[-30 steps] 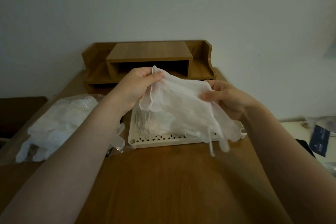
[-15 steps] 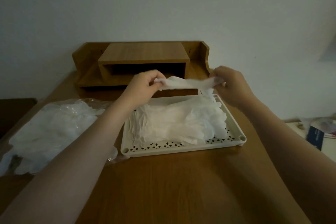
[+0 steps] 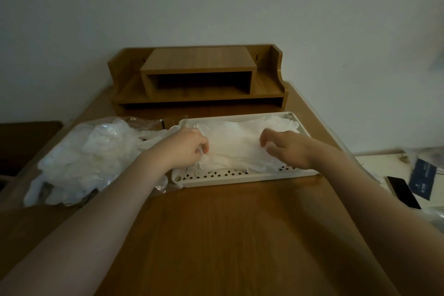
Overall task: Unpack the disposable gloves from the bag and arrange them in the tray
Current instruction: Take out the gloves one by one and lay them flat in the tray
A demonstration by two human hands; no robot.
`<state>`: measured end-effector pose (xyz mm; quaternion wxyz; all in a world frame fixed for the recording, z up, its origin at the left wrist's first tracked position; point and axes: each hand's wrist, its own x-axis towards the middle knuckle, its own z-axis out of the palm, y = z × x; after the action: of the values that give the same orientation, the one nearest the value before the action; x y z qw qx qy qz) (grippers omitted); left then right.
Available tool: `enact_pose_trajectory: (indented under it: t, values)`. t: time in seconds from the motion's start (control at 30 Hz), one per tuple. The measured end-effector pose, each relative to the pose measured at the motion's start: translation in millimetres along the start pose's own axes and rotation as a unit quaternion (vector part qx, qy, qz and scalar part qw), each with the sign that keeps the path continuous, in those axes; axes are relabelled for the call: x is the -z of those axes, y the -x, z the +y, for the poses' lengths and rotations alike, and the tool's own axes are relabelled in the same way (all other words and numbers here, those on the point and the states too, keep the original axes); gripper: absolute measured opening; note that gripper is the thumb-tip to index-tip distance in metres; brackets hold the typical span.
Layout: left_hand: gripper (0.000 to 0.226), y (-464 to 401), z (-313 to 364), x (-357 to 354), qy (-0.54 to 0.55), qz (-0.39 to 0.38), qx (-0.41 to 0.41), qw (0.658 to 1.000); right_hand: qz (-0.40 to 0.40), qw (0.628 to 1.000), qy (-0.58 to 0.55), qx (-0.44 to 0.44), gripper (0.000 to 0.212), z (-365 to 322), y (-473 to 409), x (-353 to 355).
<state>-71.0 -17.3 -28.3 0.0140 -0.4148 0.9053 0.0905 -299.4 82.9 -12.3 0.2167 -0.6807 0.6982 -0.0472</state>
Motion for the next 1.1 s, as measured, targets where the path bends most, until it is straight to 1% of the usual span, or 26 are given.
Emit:
enact_pose_trajectory:
  t: [0.03, 0.07, 0.1, 0.13, 0.17, 0.2, 0.23, 0.27, 0.3, 0.37, 0.4, 0.47, 0.53, 0.6, 0.67, 0.73, 0.8, 0.87, 0.9, 0.93, 0.97, 1.03, 1.1]
  values:
    - [0.027, 3.9, 1.3, 0.8, 0.0, -0.013, -0.001, 1.0, 0.03, 0.999, -0.019, -0.02, 0.035, 0.4, -1.4, -2.3]
    - [0.028, 5.3, 2.1, 4.1, -0.009, -0.012, -0.001, 1.0, 0.083, 0.996, -0.013, -0.035, 0.041, 0.1, -5.6, -4.4]
    - [0.03, 5.6, 4.1, 6.0, -0.017, 0.004, 0.0, 1.0, 0.149, 0.988, 0.027, -0.04, 0.045, 0.0, -11.3, -8.1]
    - [0.032, 3.5, 8.7, 7.5, -0.018, 0.048, 0.006, 0.999, 0.21, 0.975, 0.071, -0.03, 0.047, -0.9, -17.1, -13.7]
    - [0.031, 0.7, 15.5, 8.0, -0.017, 0.107, 0.016, 0.994, 0.253, 0.962, 0.098, -0.006, 0.049, -3.4, -24.0, -20.3]
    - [0.029, -3.7, 23.9, 7.3, -0.016, 0.163, 0.02, 0.986, 0.263, 0.958, 0.112, 0.019, 0.052, -7.1, -31.5, -27.1]
    - [0.029, -8.5, 32.9, 5.2, -0.019, 0.191, 0.011, 0.981, 0.243, 0.962, 0.121, 0.043, 0.054, -11.4, -38.1, -33.6]
    - [0.033, -14.1, 41.0, 0.8, -0.03, 0.185, -0.01, 0.982, 0.204, 0.969, 0.128, 0.061, 0.056, -15.3, -44.8, -39.4]
    - [0.038, -19.6, 45.9, -6.9, -0.035, 0.156, -0.032, 0.987, 0.163, 0.975, 0.135, 0.071, 0.055, -17.5, -50.8, -45.2]
    - [0.047, -26.3, 46.3, -24.1, -0.016, 0.056, -0.035, 0.998, 0.114, 0.981, 0.138, 0.071, 0.056, -15.5, -57.8, -50.9]
    - [0.052, -28.6, 42.3, -32.9, -0.012, 0.018, -0.023, 1.0, 0.108, 0.982, 0.139, 0.063, 0.06, -11.5, -58.1, -50.5]
    - [0.065, -29.8, 33.2, -45.5, -0.033, -0.019, 0.011, 0.999, 0.098, 0.982, 0.155, 0.033, 0.077, 0.4, -55.9, -48.4]
    - [0.081, -30.5, 28.3, -49.8, -0.05, -0.025, 0.04, 0.998, 0.084, 0.982, 0.172, -0.01, 0.096, 15.1, -53.5, -46.1]
    - [0.097, -29.4, 25.7, -50.2, -0.057, -0.021, 0.065, 0.996, 0.062, 0.984, 0.161, -0.054, 0.113, 25.6, -52.7, -44.1]
    - [0.109, -27.3, 25.1, -50.1, -0.041, -0.02, 0.089, 0.995, 0.038, 0.988, 0.13, -0.079, 0.122, 31.7, -55.0, -44.2]
    - [0.113, -26.4, 24.6, -48.2, -0.029, -0.023, 0.105, 0.994, 0.034, 0.988, 0.126, -0.084, 0.126, 32.5, -56.6, -43.1]
    - [0.105, -21.3, 24.8, -40.5, -0.019, -0.025, 0.09, 0.995, 0.054, 0.979, 0.179, -0.082, 0.125, 26.7, -55.6, -39.3]
    - [0.083, -10.2, 26.2, -27.8, 0.016, -0.006, 0.039, 0.999, 0.104, 0.967, 0.223, -0.061, 0.122, 14.7, -52.3, -34.6]
    - [0.071, -3.9, 26.9, -20.8, 0.044, 0.022, 0.012, 0.999, 0.137, 0.966, 0.217, -0.037, 0.117, 5.8, -50.8, -32.8]
    - [0.062, 3.9, 25.4, -14.3, 0.077, 0.058, -0.005, 0.995, 0.166, 0.967, 0.191, -0.001, 0.108, -7.3, -51.2, -33.4]
    - [0.054, 10.5, 25.9, -7.5, 0.112, 0.099, -0.014, 0.989, 0.194, 0.968, 0.153, 0.038, 0.095, -20.9, -50.0, -35.0]
    - [0.041, 24.2, 19.9, 5.2, 0.19, 0.172, 0.001, 0.967, 0.239, 0.961, 0.089, 0.109, 0.067, -54.2, -51.5, -43.1]
    - [0.032, 37.0, 7.5, 16.4, 0.252, 0.237, 0.027, 0.938, 0.259, 0.951, 0.04, 0.161, 0.047, -86.9, -57.2, -54.7]
